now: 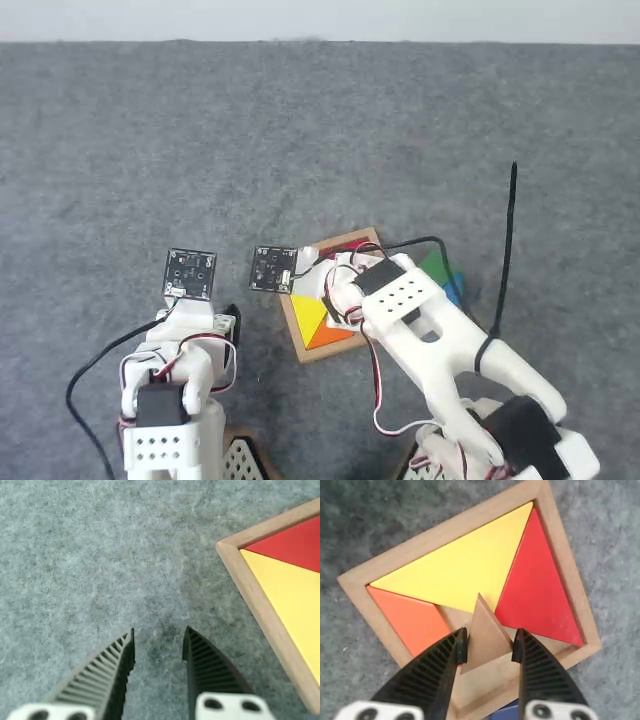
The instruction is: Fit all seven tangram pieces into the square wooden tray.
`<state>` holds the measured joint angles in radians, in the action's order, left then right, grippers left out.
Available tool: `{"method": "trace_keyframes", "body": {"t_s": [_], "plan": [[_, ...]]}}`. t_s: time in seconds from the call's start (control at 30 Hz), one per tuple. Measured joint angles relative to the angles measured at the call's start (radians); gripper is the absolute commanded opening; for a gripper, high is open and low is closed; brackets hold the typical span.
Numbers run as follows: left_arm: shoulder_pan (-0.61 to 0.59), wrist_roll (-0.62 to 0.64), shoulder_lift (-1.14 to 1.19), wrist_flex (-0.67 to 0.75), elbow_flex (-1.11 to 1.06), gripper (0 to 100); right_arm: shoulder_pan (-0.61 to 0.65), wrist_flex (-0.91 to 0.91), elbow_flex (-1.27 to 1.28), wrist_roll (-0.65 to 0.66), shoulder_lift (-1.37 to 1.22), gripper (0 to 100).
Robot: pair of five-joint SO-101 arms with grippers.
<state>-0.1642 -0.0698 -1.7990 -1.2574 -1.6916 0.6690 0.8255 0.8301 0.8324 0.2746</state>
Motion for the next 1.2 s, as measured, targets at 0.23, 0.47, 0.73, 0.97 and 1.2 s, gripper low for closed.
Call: {"method": "trace_keyframes", "body": {"t_s": [0.23,0.47,0.73,0.97,1.2], "plan": [[0.0,0.0,0.0,0.0,0.0,15,-0.002,0.0,0.028,0.094,0.006,14.4],[-0.002,0.0,0.0,0.0,0.0,15,0.0,0.0,0.028,0.176,0.006,19.9],[0.002,0.0,0.0,0.0,0.0,15,0.0,0.0,0.028,0.18,0.006,26.2],[0.0,0.0,0.0,0.0,0.0,15,-0.003,0.0,0.028,0.173,0.006,25.7],[-0.002,0.0,0.0,0.0,0.0,15,-0.192,0.015,-0.032,-0.13,0.048,0.5]]}}
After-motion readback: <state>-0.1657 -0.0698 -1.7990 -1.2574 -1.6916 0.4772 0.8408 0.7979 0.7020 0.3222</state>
